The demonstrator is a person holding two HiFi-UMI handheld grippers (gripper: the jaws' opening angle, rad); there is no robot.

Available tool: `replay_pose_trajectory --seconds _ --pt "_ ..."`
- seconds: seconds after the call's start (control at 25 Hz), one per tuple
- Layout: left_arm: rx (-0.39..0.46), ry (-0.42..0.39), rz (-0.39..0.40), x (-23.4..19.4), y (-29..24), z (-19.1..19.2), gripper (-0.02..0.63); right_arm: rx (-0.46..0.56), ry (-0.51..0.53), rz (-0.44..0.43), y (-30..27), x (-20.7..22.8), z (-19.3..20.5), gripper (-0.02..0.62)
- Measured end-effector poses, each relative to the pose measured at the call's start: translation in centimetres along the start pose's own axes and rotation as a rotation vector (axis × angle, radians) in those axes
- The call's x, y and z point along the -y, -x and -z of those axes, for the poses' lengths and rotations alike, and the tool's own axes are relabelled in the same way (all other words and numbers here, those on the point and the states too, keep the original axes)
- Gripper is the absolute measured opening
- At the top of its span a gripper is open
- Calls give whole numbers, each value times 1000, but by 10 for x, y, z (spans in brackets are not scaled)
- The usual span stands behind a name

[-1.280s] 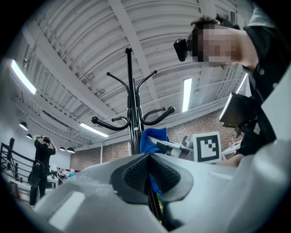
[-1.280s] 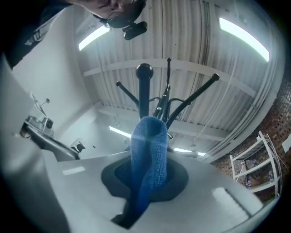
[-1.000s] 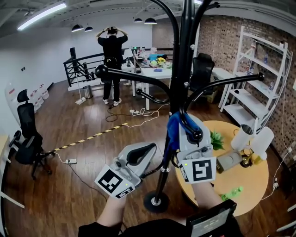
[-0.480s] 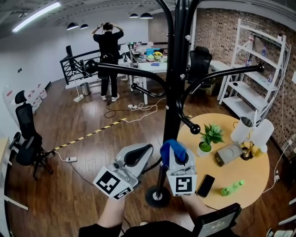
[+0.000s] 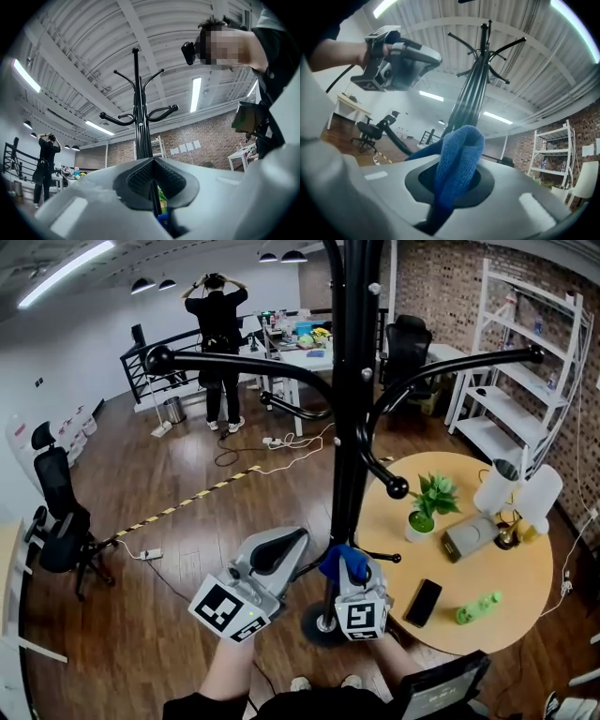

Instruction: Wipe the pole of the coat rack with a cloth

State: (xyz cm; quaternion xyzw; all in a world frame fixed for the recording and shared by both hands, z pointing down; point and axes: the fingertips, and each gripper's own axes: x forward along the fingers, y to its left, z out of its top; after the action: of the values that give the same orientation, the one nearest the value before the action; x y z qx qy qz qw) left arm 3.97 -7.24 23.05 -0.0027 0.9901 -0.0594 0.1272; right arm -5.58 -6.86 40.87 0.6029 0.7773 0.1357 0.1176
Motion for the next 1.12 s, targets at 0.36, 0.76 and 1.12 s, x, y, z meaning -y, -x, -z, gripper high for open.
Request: replay_pose_trajectory --seconds 0.36,0.76,1.12 --pt "-18 5 -6 3 3 4 -6 -129 -57 -40 -1 -8 44 15" --pt "-15 -13 -2 0 -16 5 -6 354 -28 14 5 49 -141 15" --pt "40 -78 -14 -16 -28 -24 -6 586 -113 -88 3 95 -256 15"
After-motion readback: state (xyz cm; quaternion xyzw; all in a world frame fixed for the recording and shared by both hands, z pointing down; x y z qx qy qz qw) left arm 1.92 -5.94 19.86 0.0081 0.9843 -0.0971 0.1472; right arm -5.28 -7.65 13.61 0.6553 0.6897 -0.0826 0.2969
